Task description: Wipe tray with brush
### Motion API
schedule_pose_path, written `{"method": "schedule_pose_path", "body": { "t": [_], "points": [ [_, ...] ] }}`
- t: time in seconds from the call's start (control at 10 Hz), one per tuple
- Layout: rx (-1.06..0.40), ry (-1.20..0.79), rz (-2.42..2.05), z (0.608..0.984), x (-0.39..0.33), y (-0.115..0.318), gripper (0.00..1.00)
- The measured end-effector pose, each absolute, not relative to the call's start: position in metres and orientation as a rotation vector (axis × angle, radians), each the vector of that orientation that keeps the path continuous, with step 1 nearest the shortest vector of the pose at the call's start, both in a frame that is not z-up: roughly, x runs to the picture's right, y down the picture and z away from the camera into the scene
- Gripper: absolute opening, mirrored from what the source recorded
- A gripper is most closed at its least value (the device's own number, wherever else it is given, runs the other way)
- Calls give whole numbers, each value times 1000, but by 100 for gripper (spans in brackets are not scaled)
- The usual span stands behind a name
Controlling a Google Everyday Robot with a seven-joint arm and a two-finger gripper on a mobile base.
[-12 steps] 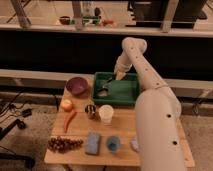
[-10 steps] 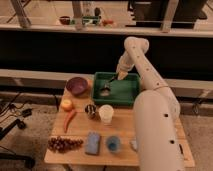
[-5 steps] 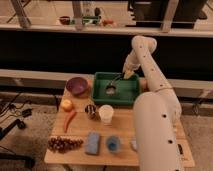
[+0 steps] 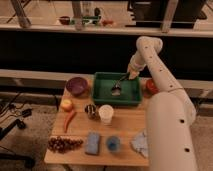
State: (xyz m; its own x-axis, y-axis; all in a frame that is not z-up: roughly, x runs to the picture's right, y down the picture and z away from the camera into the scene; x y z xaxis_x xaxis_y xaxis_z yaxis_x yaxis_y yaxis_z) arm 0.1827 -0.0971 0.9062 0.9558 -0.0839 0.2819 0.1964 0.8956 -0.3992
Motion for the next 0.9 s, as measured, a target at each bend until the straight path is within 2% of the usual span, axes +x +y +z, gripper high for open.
{"method": "schedule_pose_path", "body": {
  "t": [0.4, 0.9],
  "points": [
    [-406, -232, -210, 901, 210, -92, 9],
    [-366, -181, -200, 912, 223, -98, 9]
  ]
}}
